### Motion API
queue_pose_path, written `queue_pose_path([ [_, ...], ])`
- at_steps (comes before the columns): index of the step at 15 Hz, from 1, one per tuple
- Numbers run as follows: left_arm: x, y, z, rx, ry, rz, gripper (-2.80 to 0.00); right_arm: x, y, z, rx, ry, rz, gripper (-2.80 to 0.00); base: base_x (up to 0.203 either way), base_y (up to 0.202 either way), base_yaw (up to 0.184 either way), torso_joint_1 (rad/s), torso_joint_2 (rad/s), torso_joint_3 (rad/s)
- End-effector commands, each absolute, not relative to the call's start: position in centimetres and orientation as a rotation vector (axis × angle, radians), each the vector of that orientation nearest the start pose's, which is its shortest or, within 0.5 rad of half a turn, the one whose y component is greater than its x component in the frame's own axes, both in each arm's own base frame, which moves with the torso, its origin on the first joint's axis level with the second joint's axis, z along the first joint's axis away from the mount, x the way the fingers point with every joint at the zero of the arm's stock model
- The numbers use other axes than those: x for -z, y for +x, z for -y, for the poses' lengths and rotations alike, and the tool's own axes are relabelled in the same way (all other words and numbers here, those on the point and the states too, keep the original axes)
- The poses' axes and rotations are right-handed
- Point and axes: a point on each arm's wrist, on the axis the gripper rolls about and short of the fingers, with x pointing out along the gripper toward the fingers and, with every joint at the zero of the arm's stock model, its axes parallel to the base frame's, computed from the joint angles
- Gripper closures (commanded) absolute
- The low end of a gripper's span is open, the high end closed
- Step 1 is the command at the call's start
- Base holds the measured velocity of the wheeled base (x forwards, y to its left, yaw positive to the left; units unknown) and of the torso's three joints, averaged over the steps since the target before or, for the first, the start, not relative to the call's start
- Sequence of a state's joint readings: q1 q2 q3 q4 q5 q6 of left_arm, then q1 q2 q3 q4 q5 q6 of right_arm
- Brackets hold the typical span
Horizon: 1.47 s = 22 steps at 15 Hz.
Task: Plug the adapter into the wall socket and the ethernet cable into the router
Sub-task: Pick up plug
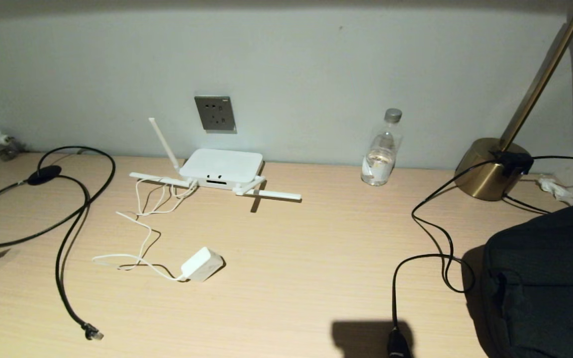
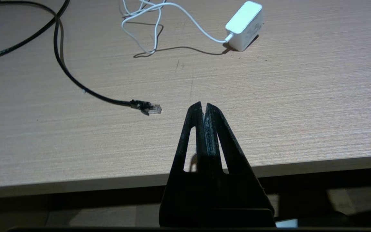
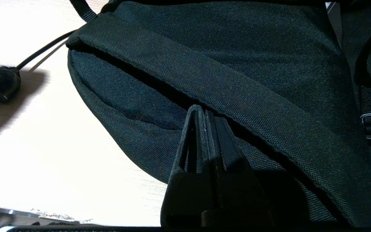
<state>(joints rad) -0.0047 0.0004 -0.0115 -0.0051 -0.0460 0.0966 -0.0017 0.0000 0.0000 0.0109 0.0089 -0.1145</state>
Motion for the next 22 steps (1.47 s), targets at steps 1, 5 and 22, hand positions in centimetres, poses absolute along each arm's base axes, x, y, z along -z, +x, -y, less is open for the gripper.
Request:
queue_pose_path([
  [1,-10.7,-3.1,0.1,0.057,0.11,0.088,0.0,-7.5,-2.3,0.0,-0.006,-0.078,-0.009,0.0,0.0,0.0,0.0,0.0,0.0,0.0],
  [5,-17.4,-0.7,0.1,0.135,0.124,-0.021,0.0,-7.5,-2.3,0.0,-0.003,-0.01,-0.005,0.0,0.0,0.0,0.0,0.0,0.0,0.0],
  [22,-21.1,24.6,6.7,0.833,0.626,-0.688,-2.8,-7.5,-2.3,0.0,0.0,-0.006,-0.005,0.0,0.0,0.0,0.0,0.0,0.0,0.0],
])
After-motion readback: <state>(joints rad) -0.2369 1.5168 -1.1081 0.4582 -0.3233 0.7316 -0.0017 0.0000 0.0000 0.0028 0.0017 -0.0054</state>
